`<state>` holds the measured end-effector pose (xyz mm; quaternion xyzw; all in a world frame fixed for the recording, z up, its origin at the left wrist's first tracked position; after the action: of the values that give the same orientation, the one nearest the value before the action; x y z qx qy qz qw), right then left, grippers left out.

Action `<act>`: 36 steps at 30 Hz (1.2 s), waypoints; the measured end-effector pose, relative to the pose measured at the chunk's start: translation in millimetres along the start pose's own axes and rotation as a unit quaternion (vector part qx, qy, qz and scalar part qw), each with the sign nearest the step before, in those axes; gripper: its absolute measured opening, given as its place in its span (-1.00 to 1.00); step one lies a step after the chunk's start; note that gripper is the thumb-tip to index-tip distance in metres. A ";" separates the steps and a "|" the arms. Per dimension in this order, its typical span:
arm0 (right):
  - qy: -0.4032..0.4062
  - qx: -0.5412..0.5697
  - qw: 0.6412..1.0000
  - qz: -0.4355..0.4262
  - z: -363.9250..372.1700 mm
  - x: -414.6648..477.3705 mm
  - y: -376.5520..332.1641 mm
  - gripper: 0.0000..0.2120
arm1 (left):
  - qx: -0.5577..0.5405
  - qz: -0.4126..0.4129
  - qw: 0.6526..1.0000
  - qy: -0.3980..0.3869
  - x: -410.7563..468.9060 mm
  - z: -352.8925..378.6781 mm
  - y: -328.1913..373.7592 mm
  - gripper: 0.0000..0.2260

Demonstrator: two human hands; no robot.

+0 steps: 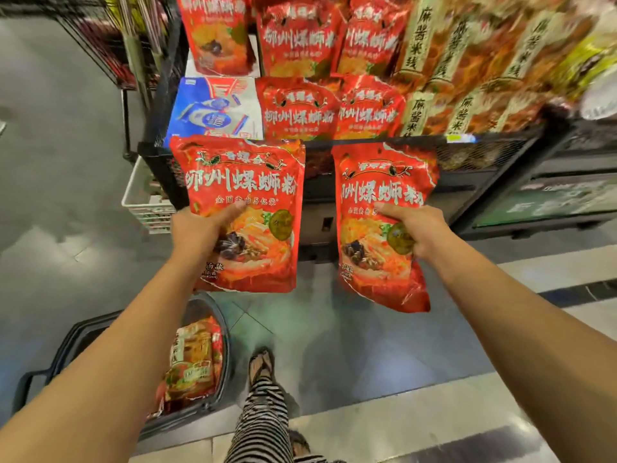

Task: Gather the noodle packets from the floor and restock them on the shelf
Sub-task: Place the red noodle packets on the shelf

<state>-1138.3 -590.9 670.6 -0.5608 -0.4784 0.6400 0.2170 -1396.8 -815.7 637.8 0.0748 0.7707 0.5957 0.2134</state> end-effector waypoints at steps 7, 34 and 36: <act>-0.020 -0.020 0.999 -0.039 72.3 55.8 -65.6 -0.65 | -0.027 0.017 0.999 -0.012 105.1 7.2 40.1 -0.64; -0.039 0.014 0.997 -0.071 376.6 254.1 -269.4 -0.57 | -0.094 0.055 0.992 0.067 535.1 30.4 147.8 -0.52; -0.013 0.023 0.994 -0.107 390.2 262.8 -270.9 -0.68 | -0.092 0.063 0.993 0.023 562.3 46.5 149.2 -0.61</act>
<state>-1642.2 -399.4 734.6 -0.4927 -0.5236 0.6312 0.2909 -1902.8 -525.1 635.4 0.0898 0.7107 0.6783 0.1638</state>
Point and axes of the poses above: each hand's wrist, its own x-axis towards the middle knuckle, its own z-axis out of the palm, y = z × x, the point moved 4 cm from there along x, towards the middle knuckle
